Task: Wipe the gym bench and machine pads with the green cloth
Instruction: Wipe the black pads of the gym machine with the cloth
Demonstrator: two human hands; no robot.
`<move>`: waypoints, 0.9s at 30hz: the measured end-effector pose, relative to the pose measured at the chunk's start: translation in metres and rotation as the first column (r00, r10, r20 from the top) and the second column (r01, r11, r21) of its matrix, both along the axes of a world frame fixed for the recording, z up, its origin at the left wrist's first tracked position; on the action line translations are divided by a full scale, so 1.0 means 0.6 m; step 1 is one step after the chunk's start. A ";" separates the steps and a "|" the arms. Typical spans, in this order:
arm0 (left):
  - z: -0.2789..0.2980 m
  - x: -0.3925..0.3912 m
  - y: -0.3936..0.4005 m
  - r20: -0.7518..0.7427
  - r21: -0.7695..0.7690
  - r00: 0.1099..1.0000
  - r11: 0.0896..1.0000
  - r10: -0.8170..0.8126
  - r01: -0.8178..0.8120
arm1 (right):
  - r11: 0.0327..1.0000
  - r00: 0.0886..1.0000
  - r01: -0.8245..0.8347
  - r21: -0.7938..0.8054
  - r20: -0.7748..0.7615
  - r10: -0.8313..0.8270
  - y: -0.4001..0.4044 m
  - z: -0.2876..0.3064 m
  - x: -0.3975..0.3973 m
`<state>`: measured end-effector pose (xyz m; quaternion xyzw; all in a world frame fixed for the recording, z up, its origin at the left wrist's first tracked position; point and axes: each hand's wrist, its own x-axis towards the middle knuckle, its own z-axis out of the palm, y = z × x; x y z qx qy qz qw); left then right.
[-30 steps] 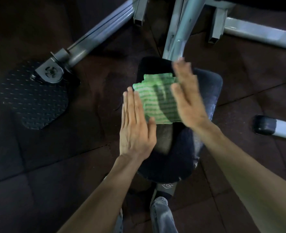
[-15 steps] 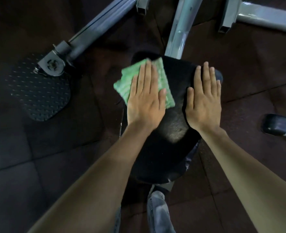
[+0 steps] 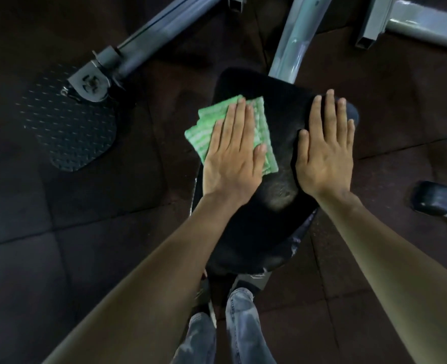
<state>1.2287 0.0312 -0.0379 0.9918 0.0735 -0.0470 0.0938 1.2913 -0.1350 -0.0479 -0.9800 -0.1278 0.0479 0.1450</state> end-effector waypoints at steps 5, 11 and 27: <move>0.007 -0.113 0.018 -0.056 -0.021 0.997 0.999 -0.051 0.050 | 0.999 1.000 0.020 -0.028 -0.021 -0.020 0.009 0.009 -0.005; 0.017 -0.204 -0.038 -0.058 -0.131 0.971 0.966 -0.232 0.223 | 0.997 0.991 -0.050 0.067 -0.119 0.057 -0.009 0.014 -0.009; 0.043 -0.158 -0.047 -0.047 -0.313 0.847 0.813 -0.530 0.492 | 0.677 0.901 0.432 0.596 -0.319 -0.294 -0.022 0.079 -0.117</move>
